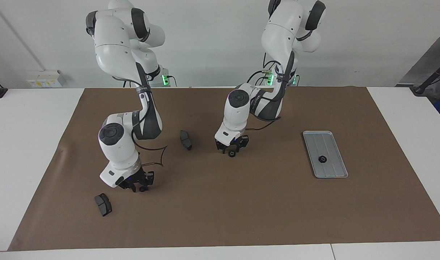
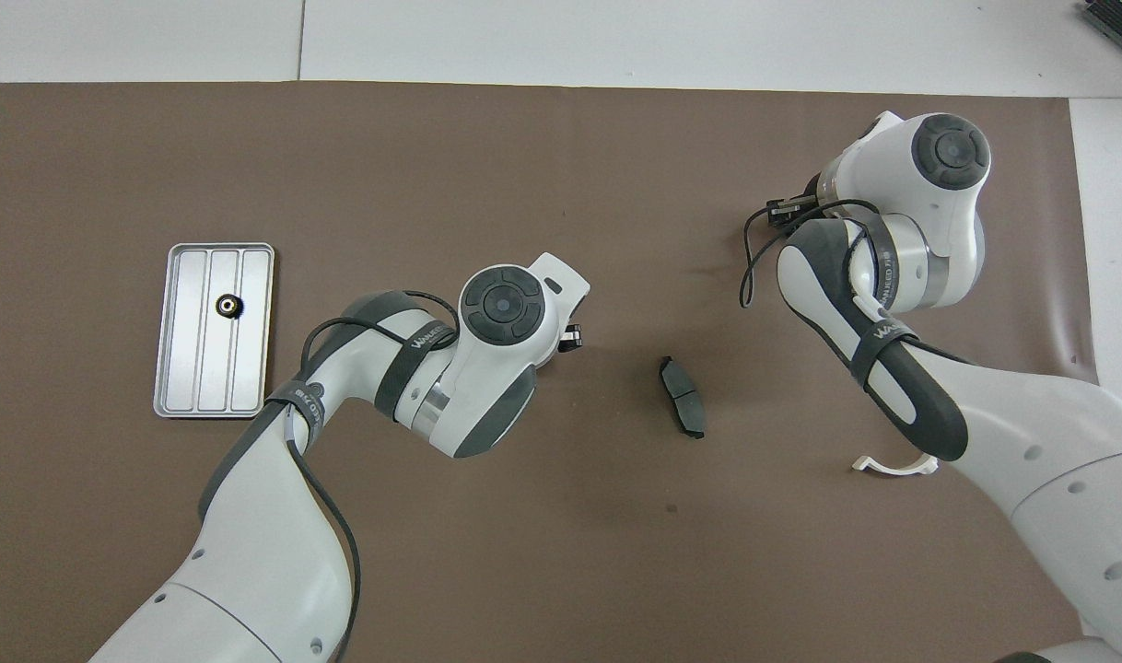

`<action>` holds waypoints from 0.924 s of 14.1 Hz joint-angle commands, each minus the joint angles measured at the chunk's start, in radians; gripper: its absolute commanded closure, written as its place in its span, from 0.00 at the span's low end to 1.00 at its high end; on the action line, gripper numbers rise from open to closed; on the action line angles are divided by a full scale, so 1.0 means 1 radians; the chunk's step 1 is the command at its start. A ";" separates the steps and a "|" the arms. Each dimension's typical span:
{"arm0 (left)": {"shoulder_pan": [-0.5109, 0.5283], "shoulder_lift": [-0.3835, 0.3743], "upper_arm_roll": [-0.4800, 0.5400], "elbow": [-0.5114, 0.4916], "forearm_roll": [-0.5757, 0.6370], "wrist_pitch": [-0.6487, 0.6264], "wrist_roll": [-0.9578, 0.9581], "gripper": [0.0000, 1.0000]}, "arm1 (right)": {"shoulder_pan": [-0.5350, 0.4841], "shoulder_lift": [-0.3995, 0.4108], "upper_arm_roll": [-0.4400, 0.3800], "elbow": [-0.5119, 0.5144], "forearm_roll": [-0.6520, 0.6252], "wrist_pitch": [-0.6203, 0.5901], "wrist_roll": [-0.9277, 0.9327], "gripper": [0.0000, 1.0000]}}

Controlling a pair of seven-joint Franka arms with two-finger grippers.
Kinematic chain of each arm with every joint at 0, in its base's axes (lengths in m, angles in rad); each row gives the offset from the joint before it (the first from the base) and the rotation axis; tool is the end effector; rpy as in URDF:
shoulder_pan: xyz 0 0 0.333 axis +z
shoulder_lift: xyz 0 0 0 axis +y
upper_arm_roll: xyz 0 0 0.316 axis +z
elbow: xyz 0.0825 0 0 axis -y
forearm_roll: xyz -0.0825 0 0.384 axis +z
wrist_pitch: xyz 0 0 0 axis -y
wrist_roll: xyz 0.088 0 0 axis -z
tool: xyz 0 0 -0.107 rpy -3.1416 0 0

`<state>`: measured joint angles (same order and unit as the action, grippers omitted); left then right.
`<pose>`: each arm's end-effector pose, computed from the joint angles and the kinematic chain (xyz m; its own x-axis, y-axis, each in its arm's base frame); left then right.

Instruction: Pick bearing gear from pile to tray

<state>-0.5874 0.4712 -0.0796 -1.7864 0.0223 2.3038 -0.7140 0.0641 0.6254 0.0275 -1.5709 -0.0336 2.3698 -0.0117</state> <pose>0.5208 -0.4040 0.2955 0.9988 0.0425 0.0238 0.0414 -0.9981 0.0456 0.7139 0.0621 0.2929 0.9779 0.1178 0.1727 0.1173 -0.9930 0.0132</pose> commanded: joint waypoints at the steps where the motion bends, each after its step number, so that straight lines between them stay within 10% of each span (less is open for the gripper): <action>1: -0.020 -0.016 0.014 -0.034 0.010 0.026 -0.022 0.78 | -0.010 0.016 0.012 0.014 0.026 0.009 -0.030 0.51; 4: -0.014 -0.016 0.014 -0.024 0.010 0.016 -0.018 1.00 | -0.006 0.010 0.012 0.012 0.021 -0.056 -0.031 0.51; 13: 0.216 -0.048 0.015 0.113 0.007 -0.142 0.095 1.00 | -0.010 0.005 0.011 0.017 0.012 -0.087 -0.053 0.63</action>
<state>-0.4373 0.4650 -0.0552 -1.6600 0.0224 2.2000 -0.6780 0.0662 0.6278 0.0298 -1.5617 -0.0325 2.3092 -0.0256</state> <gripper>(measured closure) 0.722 0.542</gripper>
